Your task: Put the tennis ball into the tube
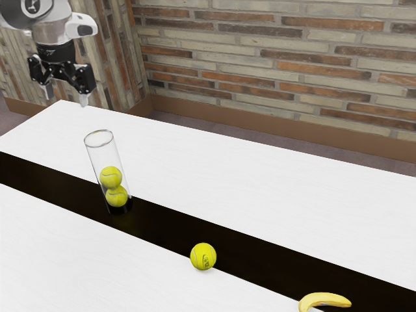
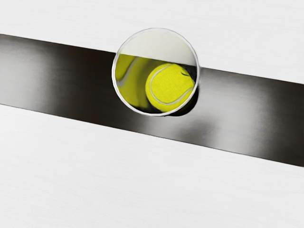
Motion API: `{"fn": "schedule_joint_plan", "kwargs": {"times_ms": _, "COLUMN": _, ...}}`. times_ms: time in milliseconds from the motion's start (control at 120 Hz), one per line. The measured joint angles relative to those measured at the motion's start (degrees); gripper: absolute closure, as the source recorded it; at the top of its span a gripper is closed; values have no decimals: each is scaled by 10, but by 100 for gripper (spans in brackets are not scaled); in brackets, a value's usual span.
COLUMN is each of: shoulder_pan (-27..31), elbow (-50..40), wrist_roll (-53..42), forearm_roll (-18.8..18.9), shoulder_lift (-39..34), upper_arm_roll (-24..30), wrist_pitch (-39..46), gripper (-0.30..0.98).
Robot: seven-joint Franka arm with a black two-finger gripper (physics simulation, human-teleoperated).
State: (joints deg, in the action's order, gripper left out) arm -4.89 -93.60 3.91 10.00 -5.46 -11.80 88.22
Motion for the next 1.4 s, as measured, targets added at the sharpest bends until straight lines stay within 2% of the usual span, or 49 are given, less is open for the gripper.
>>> {"fn": "schedule_joint_plan", "kwargs": {"times_ms": 142, "shoulder_pan": -18, "elbow": -3, "wrist_roll": 7, "forearm_roll": 1, "shoulder_lift": -3, "upper_arm_roll": 1, "wrist_pitch": -1, "gripper": 0}}
{"fn": "schedule_joint_plan", "kwargs": {"times_ms": 417, "shoulder_pan": -133, "elbow": -49, "wrist_roll": 18, "forearm_roll": -2, "shoulder_lift": -11, "upper_arm_roll": 6, "wrist_pitch": 17, "gripper": 0}}
{"fn": "schedule_joint_plan", "kwargs": {"times_ms": 683, "shoulder_pan": -193, "elbow": -198, "wrist_roll": 46, "forearm_roll": -100, "shoulder_lift": -9, "upper_arm_roll": 9, "wrist_pitch": 125, "gripper": 0}}
{"fn": "schedule_joint_plan", "kwargs": {"times_ms": 817, "shoulder_pan": -221, "elbow": -258, "wrist_roll": 59, "forearm_roll": -128, "shoulder_lift": -9, "upper_arm_roll": 9, "wrist_pitch": 177, "gripper": 0}}
{"fn": "schedule_joint_plan", "kwargs": {"times_ms": 1217, "shoulder_pan": -291, "elbow": -300, "wrist_roll": 91, "forearm_roll": -170, "shoulder_lift": 86, "upper_arm_roll": 18, "wrist_pitch": 303, "gripper": 0}}
{"fn": "schedule_joint_plan", "kwargs": {"times_ms": 1400, "shoulder_pan": -260, "elbow": -302, "wrist_roll": 100, "forearm_roll": -180, "shoulder_lift": 127, "upper_arm_roll": 17, "wrist_pitch": 349, "gripper": 0}}
